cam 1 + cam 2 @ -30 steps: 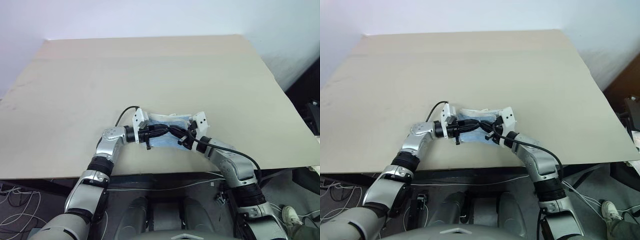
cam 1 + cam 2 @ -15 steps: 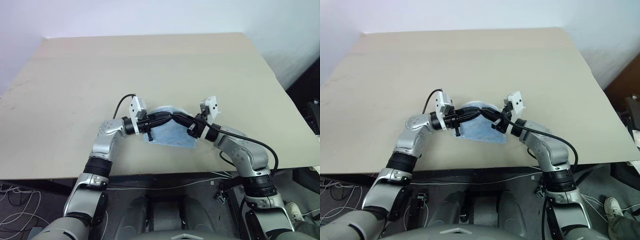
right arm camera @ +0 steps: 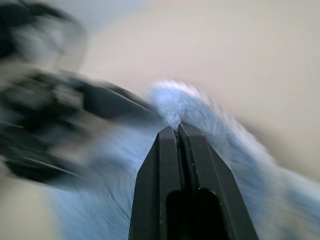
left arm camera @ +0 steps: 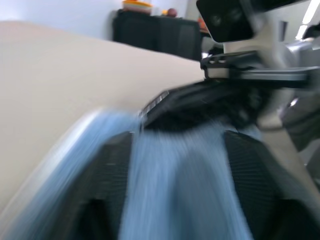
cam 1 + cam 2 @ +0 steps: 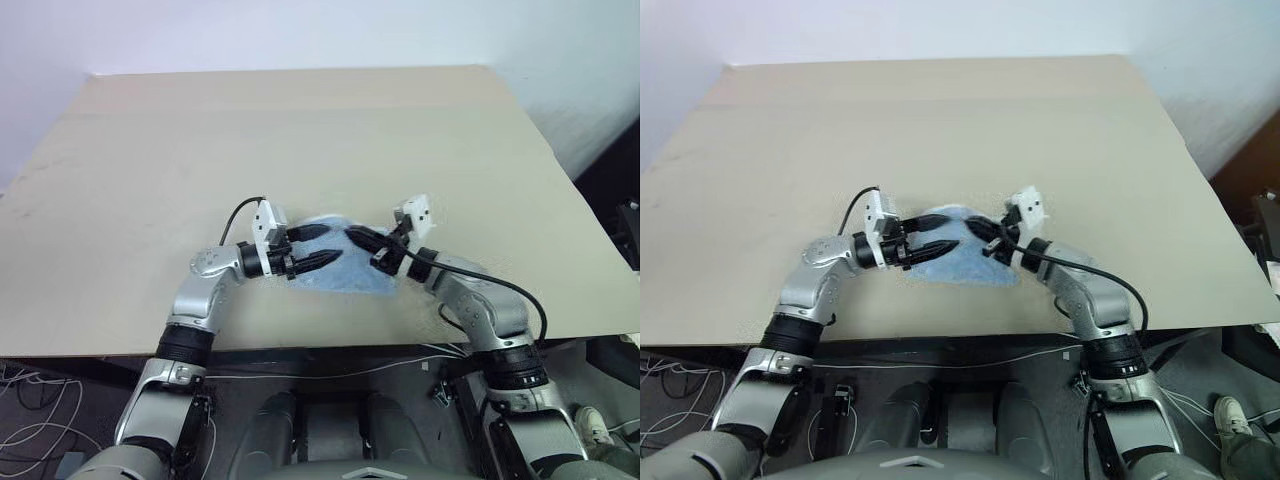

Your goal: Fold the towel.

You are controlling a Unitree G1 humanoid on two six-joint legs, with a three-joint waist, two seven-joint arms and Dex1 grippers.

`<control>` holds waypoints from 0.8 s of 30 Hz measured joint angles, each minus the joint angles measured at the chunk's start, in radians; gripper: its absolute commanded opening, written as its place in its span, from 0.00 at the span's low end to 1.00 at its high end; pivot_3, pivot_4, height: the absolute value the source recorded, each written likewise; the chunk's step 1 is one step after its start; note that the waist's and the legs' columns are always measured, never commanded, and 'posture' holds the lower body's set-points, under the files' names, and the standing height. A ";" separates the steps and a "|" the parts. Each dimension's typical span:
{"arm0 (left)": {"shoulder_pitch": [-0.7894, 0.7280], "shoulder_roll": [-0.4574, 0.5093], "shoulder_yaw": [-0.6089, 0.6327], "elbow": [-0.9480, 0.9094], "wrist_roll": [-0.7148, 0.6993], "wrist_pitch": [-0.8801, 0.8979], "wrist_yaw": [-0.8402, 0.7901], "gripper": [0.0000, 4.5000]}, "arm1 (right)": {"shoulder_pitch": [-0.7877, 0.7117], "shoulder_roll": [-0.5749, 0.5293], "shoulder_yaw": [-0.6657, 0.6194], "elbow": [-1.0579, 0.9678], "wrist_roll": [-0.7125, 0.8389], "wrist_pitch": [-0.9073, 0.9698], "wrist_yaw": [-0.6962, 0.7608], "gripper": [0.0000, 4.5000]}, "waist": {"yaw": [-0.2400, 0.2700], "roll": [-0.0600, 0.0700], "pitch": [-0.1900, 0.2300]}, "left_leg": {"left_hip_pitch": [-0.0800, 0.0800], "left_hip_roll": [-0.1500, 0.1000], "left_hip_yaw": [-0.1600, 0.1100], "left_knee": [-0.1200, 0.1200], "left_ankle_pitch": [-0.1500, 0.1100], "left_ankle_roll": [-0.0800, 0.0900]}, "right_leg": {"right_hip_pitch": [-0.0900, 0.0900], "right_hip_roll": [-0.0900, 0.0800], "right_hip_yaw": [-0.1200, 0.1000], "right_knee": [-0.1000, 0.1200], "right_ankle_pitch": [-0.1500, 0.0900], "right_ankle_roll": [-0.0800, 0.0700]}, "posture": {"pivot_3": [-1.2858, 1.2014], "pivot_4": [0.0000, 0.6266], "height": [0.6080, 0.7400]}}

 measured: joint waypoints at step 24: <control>-0.021 0.010 -0.008 0.050 0.012 -0.061 -0.043 1.00 | 0.006 0.084 -0.048 -0.166 0.160 0.142 -0.004 0.59 | -0.001 0.000 0.000 | -0.001 0.000 0.000 0.001 0.000 0.000 | -0.001 0.000 0.000 0.000 0.000 0.000 | 0.52 0.24 1.00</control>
